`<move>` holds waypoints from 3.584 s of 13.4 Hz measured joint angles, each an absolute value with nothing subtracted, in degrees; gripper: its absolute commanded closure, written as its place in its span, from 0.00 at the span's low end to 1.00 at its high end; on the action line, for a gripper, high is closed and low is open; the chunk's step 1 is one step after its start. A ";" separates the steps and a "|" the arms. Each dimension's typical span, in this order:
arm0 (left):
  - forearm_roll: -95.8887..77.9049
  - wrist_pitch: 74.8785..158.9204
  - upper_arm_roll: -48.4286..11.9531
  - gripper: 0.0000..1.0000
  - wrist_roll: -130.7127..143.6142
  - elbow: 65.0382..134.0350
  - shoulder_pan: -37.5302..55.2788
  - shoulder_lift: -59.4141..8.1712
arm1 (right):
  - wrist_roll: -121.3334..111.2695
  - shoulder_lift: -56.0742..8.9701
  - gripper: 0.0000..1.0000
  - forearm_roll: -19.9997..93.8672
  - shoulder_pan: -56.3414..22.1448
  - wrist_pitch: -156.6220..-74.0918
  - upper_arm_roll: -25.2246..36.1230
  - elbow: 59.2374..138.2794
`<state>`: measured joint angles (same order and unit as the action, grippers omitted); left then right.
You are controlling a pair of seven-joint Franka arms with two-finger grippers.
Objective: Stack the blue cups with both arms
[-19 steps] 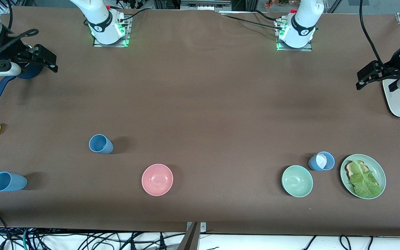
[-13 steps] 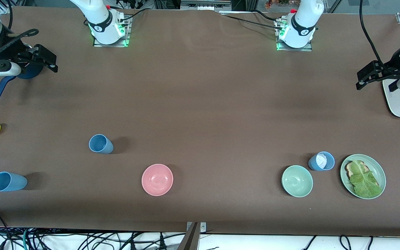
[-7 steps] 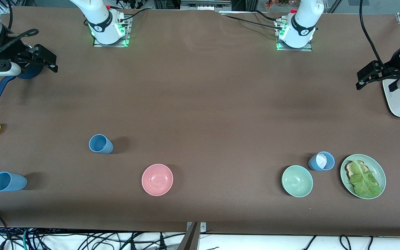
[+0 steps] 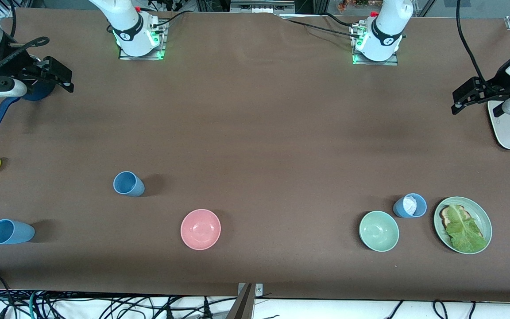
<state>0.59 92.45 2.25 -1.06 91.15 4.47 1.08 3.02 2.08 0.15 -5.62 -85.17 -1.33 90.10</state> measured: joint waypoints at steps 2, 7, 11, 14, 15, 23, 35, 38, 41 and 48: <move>0.59 92.45 2.25 0.00 -1.06 91.15 4.50 1.08 | 3.02 2.08 0.00 0.16 -5.62 -85.16 -1.33 90.10; 0.59 92.45 2.25 0.00 -1.06 91.15 4.50 1.08 | 3.02 2.08 0.00 0.16 -5.62 -85.16 -1.34 90.10; 0.59 92.45 2.25 0.00 -1.06 91.15 4.50 1.08 | 3.02 2.08 0.00 0.16 -5.62 -85.16 -1.34 90.10; 0.59 92.45 2.25 0.00 -1.06 91.15 4.58 1.08 | 3.02 2.08 0.00 0.16 -5.62 -85.16 -1.34 90.10; 0.59 92.45 2.25 0.00 -1.06 91.15 4.58 1.07 | 3.02 2.08 0.00 0.16 -5.62 -85.16 -1.34 90.10; 0.59 92.44 2.25 0.00 -1.06 91.15 4.62 1.07 | 3.02 2.06 0.00 0.16 -5.62 -85.16 -1.34 90.10; 0.58 99.98 2.47 0.00 -1.06 91.17 4.16 -6.17 | 3.02 0.24 0.00 0.16 -5.60 -87.75 -1.31 92.09; 0.59 104.58 2.68 0.00 -1.07 91.14 3.93 -9.69 | 2.88 -3.92 0.01 0.14 -5.45 -92.40 -1.20 92.59; 0.59 109.00 2.72 0.00 -1.07 91.13 3.30 -12.99 | 0.87 -9.74 0.11 0.14 -5.31 -97.55 -1.00 92.06; 0.59 119.76 2.83 0.00 -1.15 91.25 -0.02 -22.35 | -4.37 -23.01 0.51 0.12 -3.09 -103.20 -0.49 85.56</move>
